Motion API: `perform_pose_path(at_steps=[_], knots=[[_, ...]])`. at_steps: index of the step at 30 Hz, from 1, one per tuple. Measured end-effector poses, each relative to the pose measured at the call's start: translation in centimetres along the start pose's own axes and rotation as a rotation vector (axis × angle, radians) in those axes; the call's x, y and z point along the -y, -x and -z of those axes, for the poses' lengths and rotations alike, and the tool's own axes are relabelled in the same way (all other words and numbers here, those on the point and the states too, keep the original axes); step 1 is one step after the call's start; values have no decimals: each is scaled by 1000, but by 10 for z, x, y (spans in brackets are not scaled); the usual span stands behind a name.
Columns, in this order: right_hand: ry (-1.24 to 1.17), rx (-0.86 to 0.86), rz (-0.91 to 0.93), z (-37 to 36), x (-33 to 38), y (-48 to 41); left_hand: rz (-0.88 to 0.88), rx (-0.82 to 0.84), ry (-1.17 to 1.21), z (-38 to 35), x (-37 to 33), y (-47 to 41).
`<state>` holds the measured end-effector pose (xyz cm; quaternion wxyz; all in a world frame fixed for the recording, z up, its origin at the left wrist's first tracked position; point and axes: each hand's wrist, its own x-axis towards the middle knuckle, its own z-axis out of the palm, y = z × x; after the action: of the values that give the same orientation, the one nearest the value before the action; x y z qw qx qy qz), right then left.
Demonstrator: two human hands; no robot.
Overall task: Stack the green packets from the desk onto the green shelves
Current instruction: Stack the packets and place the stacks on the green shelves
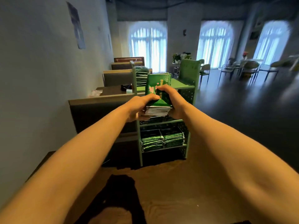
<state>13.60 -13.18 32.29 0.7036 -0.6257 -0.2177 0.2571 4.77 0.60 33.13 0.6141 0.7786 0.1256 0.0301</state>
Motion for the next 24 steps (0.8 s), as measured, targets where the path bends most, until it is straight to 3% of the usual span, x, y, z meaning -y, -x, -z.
perform_pose_path(at_steps=[8,14,20,24], knots=[[90,-100,29,16,57,-31,-120,-229,-86,-11,-51,-41],[55,-187,30,41,77,-69,-426,-542,-268,-13,-74,-76],[131,-151,-42,69,97,-119,-482,-660,-437,-8,-85,-134],[196,-95,-119,79,98,-154,-425,-727,-609,-3,-84,-164]])
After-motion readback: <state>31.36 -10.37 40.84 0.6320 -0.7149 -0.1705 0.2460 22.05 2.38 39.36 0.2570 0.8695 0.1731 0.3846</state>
